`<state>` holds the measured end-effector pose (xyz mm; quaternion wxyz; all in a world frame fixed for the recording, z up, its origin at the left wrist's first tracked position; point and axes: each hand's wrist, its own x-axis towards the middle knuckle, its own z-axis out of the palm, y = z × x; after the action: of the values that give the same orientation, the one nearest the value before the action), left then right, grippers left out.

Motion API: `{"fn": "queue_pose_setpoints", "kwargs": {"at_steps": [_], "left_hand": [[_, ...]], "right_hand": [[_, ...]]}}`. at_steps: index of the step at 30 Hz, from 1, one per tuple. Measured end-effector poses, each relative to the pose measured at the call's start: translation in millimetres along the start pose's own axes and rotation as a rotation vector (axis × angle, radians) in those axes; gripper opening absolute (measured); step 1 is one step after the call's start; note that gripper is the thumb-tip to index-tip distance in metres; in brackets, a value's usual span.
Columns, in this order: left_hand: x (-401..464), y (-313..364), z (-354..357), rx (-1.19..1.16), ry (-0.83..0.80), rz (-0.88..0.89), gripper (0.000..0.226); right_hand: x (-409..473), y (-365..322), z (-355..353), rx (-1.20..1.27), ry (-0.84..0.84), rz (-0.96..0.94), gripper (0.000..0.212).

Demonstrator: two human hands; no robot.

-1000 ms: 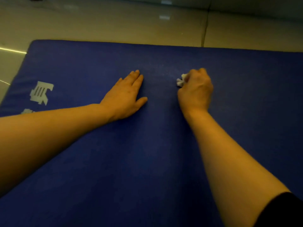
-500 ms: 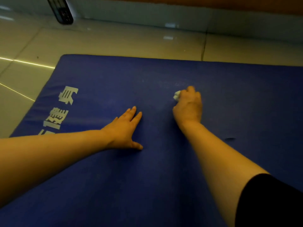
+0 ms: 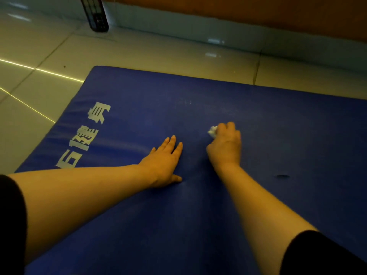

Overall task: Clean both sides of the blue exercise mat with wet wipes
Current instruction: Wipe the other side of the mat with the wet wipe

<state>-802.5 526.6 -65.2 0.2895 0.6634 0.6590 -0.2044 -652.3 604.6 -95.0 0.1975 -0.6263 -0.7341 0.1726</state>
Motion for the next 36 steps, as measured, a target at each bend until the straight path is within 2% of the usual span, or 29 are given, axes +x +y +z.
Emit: {"fn": "queue_pose_setpoints", "kwargs": {"at_steps": [3,5,7,10,12,15,17,19,21,23,25,27,30,32,34,36], "left_hand": [[-2.1,3.3,-0.6,-0.011,0.01,-0.018,0.102],[-3.5,5.5,0.2,-0.014,0.005,-0.019,0.099],[-6.9,5.6,1.4,0.006,-0.018,-0.012,0.094],[-19.5,2.9,6.7,0.016,-0.077,0.019,0.09],[-30.4,1.3,15.3,0.037,-0.095,0.036,0.089],[-43.5,3.0,27.5,0.097,-0.083,0.042,0.085],[-46.6,5.7,28.6,0.084,-0.086,0.028,0.085],[-47.1,8.0,26.7,0.071,-0.103,0.02,0.087],[-46.0,8.1,27.2,0.067,-0.111,0.021,0.086],[-44.8,7.2,29.9,0.05,-0.099,0.024,0.087],[-44.4,6.7,33.6,0.025,-0.074,0.022,0.087],[-46.0,6.9,38.6,-0.009,-0.027,0.019,0.088],[-49.8,5.7,45.2,-0.088,0.059,0.029,0.087],[-50.5,3.9,46.7,-0.127,0.074,0.036,0.085],[-48.0,2.4,44.7,-0.108,0.066,0.031,0.086],[-48.3,2.4,44.6,-0.068,0.059,0.012,0.086]], "right_hand": [[-31.2,-28.7,18.1,-0.002,-0.201,-0.261,0.017],[-33.8,-21.5,15.3,-0.024,-0.254,-0.355,0.016],[-21.1,1.9,5.5,-0.031,-0.189,-0.305,0.014],[-4.5,38.6,-13.1,-0.024,0.0,-0.085,0.005],[-10.3,39.6,-14.3,-0.066,0.043,-0.018,0.002],[-51.2,3.5,1.8,0.015,-0.018,-0.177,0.012],[-81.0,-15.5,13.0,0.049,-0.159,-0.336,0.016],[-85.8,-11.7,8.5,0.016,-0.239,-0.4,0.015],[-72.0,11.4,-4.1,-0.006,-0.181,-0.284,0.012],[-60.0,33.6,-20.9,-0.005,-0.058,-0.081,0.006],[-61.1,33.7,-23.0,-0.051,-0.016,0.046,0.004],[-77.0,7.5,-15.0,-0.073,-0.068,0.011,0.012],[-114.3,-36.9,1.2,-0.074,-0.137,-0.28,0.039],[-124.1,-41.8,3.1,-0.054,-0.293,-0.321,0.047],[-111.7,-25.4,-3.1,-0.078,-0.375,-0.28,0.029],[-98.0,-2.8,-14.6,-0.113,-0.29,-0.15,0.013]]}}
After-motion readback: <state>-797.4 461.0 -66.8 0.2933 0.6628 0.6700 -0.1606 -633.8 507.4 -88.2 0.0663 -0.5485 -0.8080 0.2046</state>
